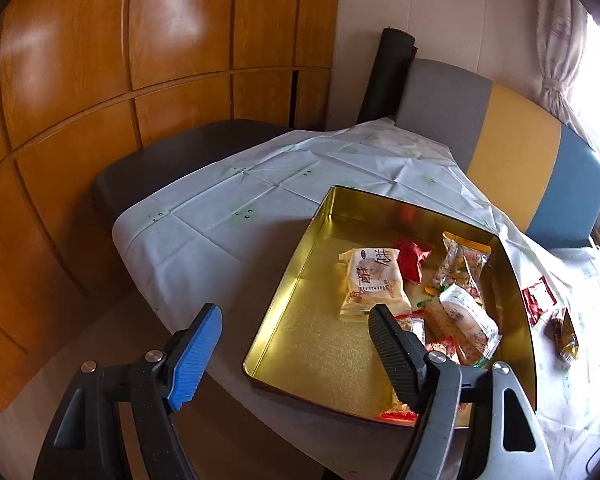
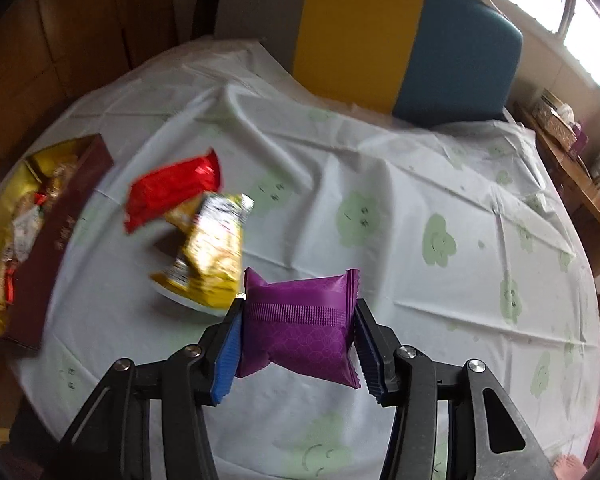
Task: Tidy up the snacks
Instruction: 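Carry the purple packet into the gold tray and open the right gripper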
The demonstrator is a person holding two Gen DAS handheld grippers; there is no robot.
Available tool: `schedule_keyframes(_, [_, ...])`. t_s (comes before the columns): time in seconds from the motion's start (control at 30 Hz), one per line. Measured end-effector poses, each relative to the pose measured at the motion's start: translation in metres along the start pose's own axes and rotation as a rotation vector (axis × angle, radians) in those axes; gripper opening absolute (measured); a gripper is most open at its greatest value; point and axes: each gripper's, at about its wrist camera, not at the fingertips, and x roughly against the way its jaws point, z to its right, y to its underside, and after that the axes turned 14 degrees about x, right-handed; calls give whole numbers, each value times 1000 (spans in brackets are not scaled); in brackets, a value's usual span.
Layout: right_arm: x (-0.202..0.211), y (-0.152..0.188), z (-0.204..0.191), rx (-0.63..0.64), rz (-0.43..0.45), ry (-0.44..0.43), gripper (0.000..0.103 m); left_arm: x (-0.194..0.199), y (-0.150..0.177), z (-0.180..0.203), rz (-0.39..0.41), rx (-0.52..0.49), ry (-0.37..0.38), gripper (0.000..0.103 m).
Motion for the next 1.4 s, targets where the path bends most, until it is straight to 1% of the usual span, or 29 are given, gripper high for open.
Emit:
schedule_keyframes(0.07, [13, -22, -31, 71, 61, -50, 52, -1, -1, -1, 1, 6, 4, 77])
schedule_keyframes(0.13, [19, -42, -69, 144, 107, -118, 52, -1, -1, -1, -2, 6, 4, 77])
schedule_keyframes(0.23, [20, -67, -131, 256, 142, -225, 52, -1, 0, -2, -8, 0, 6, 77])
schedule_keyframes(0.3, [16, -78, -171, 314, 155, -296, 52, -2, 1, -3, -14, 0, 10, 77])
schedule_keyframes(0.37, [12, -87, -205, 356, 160, -354, 52, -1, 1, -3, -14, 0, 16, 77])
schedule_keyframes(0.47, [-3, -98, -246, 400, 145, -405, 52, -1, 2, -4, -11, 2, 21, 77])
schedule_keyframes(0.6, [-31, -107, -281, 423, 95, -427, 53, -3, 3, -5, -16, 8, 25, 77])
schedule_keyframes(0.7, [-51, -113, -298, 426, 55, -424, 55, -5, 3, -7, -26, 15, 27, 77])
schedule_keyframes(0.77, [-58, -114, -309, 437, 45, -411, 57, -7, 4, -7, -31, 15, 28, 77])
schedule_keyframes(0.8, [-61, -113, -312, 439, 42, -405, 60, -8, 5, -7, -33, 14, 27, 77])
schedule_keyframes(0.9, [-71, -112, -314, 420, 20, -409, 62, -9, 5, -7, -35, 15, 30, 77])
schedule_keyframes(0.97, [-70, -111, -312, 412, 30, -415, 64, -8, 5, -7, -33, 16, 31, 77])
schedule_keyframes(1.03, [-64, -109, -305, 395, 47, -429, 73, -9, 6, -6, -30, 13, 29, 77])
schedule_keyframes(1.2, [-48, -106, -293, 357, 92, -444, 75, -7, 8, -2, -27, -3, 33, 77])
schedule_keyframes(1.4, [-29, -96, -282, 340, 135, -424, 75, 1, 10, 7, -12, -36, 47, 77])
